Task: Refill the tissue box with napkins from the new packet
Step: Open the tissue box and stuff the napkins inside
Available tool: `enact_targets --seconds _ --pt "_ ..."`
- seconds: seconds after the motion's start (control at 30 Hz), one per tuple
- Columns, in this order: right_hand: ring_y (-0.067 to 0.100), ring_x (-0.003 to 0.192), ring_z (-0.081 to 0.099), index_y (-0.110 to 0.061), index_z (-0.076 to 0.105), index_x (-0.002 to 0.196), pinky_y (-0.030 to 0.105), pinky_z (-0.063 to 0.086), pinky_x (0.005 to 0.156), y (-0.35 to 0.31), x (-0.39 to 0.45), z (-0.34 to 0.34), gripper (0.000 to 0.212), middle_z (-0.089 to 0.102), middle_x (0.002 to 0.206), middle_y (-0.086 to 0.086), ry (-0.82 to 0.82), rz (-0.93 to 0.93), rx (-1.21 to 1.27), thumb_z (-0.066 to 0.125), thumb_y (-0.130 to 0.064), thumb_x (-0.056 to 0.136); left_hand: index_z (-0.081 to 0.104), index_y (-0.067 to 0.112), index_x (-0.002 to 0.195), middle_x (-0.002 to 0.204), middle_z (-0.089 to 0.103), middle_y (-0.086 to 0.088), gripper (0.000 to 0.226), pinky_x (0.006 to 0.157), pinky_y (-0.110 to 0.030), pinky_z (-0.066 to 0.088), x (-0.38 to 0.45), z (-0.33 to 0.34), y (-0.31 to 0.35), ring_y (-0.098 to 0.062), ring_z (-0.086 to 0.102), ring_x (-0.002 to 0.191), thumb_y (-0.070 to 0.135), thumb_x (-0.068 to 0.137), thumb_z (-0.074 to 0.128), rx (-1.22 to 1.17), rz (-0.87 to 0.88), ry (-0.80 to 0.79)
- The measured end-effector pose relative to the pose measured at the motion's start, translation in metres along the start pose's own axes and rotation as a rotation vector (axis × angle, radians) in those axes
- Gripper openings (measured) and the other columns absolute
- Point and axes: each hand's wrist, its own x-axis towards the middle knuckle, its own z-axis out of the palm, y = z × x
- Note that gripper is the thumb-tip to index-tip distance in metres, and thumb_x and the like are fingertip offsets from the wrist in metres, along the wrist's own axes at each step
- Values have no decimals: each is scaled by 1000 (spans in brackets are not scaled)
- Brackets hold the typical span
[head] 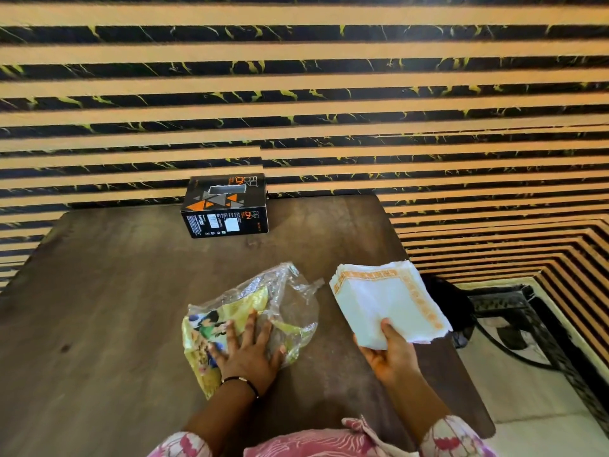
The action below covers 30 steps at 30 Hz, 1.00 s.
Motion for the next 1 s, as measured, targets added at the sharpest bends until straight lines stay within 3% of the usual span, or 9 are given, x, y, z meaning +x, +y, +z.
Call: enact_targets --seconds 0.2,0.37,0.5,0.57,0.63,0.7,0.77,0.87,1.0 --pt "32 94 64 -16 48 123 47 58 63 7 -9 6 39 61 120 14 9 203 -211 61 -13 87 -1 37 145 155 -21 8 64 105 -71 1 -2 0 -1 -35 -19 141 61 90 20 -18 -36 23" --pt "28 75 71 -4 61 98 32 56 63 -3 -35 11 38 73 91 14 -240 508 -897 54 -40 89 0 36 145 156 -19 7 65 106 -69 2 -1 -2 -1 -36 -18 141 62 89 20 -44 -36 16" --pt "14 61 65 -19 64 80 24 51 56 6 -47 33 15 72 73 2 -475 79 -1126 53 -22 92 14 28 145 158 -4 2 76 113 -59 2 -13 -13 -2 -33 -8 143 68 81 14 -161 -19 156" --pt "5 73 66 -32 67 77 23 52 70 15 -48 43 15 73 80 -6 -575 -288 -1213 58 -25 86 23 26 144 158 5 0 82 113 -54 0 -23 -12 -6 -28 -1 145 69 74 10 -137 34 255" --pt "1 102 59 -37 66 97 15 43 93 27 -45 51 18 68 105 -15 -738 -540 -1384 56 -32 83 33 24 141 155 22 -4 78 112 -55 5 -32 -4 -13 -29 10 144 67 77 19 -110 55 295" --pt "9 132 36 -28 52 127 15 25 108 44 -39 56 41 46 140 -6 -895 -578 -1653 52 -37 87 40 23 136 147 39 -9 72 109 -57 17 -38 8 -22 -32 28 138 66 81 24 -106 10 231" --pt "19 145 11 -24 29 143 30 15 117 59 -34 57 60 17 157 0 -924 -496 -1916 47 -42 90 43 24 133 139 49 -10 66 108 -54 23 -45 21 -31 -36 42 130 64 84 25 -93 -33 197" --pt "21 147 -6 -23 11 148 39 5 118 78 -33 60 69 -3 160 1 -938 -489 -2068 44 -43 91 42 28 134 137 52 -6 61 106 -42 13 -55 31 -45 -35 50 123 59 91 13 -82 -70 211" --pt "18 146 -12 -25 5 149 39 -5 117 99 -31 73 69 -11 159 -2 -990 -521 -2120 41 -42 92 37 31 137 140 49 -2 58 110 -35 -1 -60 30 -70 -30 48 126 54 93 7 -93 -136 197"
